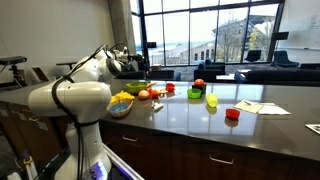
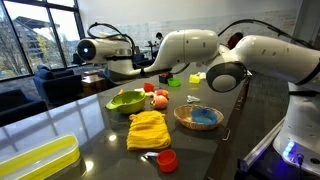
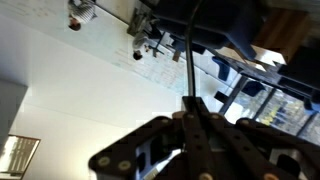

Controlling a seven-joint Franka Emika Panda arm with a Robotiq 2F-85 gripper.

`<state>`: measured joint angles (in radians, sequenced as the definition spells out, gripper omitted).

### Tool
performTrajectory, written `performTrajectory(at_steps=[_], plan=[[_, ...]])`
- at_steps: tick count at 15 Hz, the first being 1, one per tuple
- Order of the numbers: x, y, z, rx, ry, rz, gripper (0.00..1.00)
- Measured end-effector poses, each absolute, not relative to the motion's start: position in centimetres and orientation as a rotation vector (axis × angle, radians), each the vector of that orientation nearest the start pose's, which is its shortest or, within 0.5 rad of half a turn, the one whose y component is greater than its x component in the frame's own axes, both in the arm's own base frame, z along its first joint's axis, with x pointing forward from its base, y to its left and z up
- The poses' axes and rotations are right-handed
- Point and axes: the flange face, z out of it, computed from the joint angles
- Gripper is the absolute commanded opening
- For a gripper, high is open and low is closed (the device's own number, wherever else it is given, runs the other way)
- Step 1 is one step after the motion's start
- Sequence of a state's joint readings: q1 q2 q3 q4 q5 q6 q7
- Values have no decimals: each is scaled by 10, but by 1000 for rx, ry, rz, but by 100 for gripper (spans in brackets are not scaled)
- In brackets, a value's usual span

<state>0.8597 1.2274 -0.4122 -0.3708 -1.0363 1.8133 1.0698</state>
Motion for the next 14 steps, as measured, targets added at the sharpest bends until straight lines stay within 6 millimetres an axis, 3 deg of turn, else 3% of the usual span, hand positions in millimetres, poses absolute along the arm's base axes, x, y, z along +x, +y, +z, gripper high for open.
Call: performTrajectory(at_steps=[7, 11, 14], plan=[[644, 547, 436, 2156, 208, 1765, 1], [647, 550, 437, 2345, 352, 1868, 1], [648, 550, 439, 2535, 449, 1810, 1]])
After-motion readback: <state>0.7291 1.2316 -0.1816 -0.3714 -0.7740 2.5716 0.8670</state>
